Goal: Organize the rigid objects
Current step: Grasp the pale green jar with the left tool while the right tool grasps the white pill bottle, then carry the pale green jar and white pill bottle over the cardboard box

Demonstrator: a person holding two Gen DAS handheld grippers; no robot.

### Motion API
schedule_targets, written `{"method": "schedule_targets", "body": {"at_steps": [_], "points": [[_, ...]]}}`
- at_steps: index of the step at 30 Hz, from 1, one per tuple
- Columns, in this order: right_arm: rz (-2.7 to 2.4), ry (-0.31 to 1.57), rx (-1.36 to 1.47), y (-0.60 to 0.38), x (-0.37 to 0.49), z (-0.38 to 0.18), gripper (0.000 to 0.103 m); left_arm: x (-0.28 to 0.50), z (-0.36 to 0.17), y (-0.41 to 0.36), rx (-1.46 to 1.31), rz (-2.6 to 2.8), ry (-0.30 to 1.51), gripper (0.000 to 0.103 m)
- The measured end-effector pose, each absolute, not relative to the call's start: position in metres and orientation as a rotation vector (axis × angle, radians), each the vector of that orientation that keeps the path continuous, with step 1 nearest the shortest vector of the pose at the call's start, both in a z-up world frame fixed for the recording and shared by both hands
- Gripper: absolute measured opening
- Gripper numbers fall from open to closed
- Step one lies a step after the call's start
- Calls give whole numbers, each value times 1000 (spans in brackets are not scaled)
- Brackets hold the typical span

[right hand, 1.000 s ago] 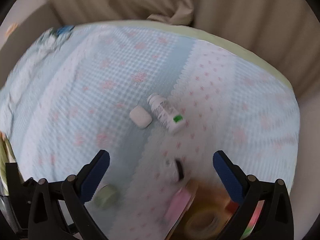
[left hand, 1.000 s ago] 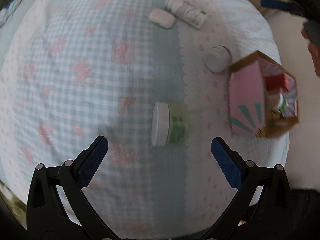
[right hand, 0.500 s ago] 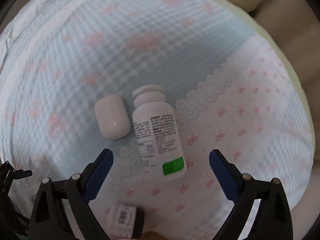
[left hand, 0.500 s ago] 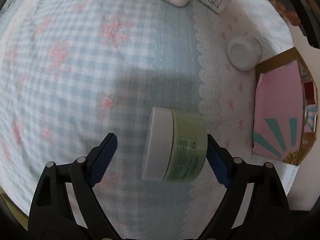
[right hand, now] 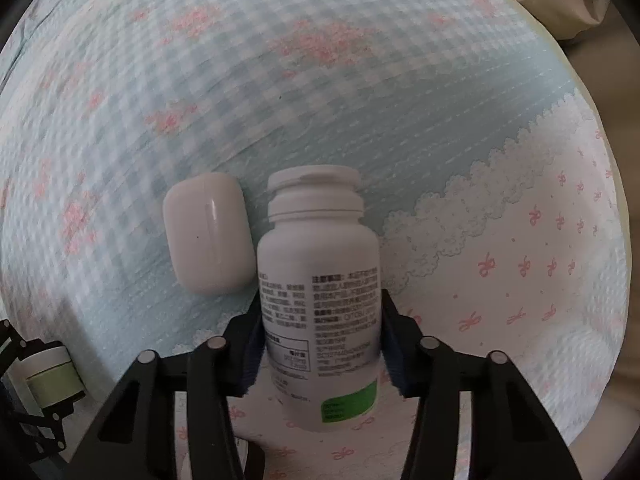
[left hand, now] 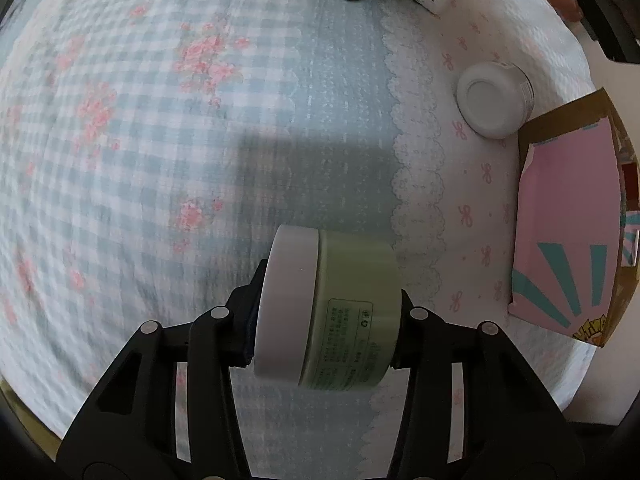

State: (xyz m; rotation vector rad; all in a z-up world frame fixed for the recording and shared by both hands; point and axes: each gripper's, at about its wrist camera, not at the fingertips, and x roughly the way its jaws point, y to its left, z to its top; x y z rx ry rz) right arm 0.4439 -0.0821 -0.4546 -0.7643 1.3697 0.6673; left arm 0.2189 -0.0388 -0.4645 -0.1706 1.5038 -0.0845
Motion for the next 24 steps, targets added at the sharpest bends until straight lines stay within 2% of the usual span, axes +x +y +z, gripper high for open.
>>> {"method": "schedule_targets", "body": {"at_steps": [7,14,24], "points": [[610,1374,-705,-83,440,-452,47,217,-461,-27,-200,-88,1495,41],[558,1408,-510,-107,428,-426,46,207,-446,-1,-243,-69,1468,41],[510,1379,-233,-121,382,-369,46,192,-384,50,-296,-49,1349,41]]}}
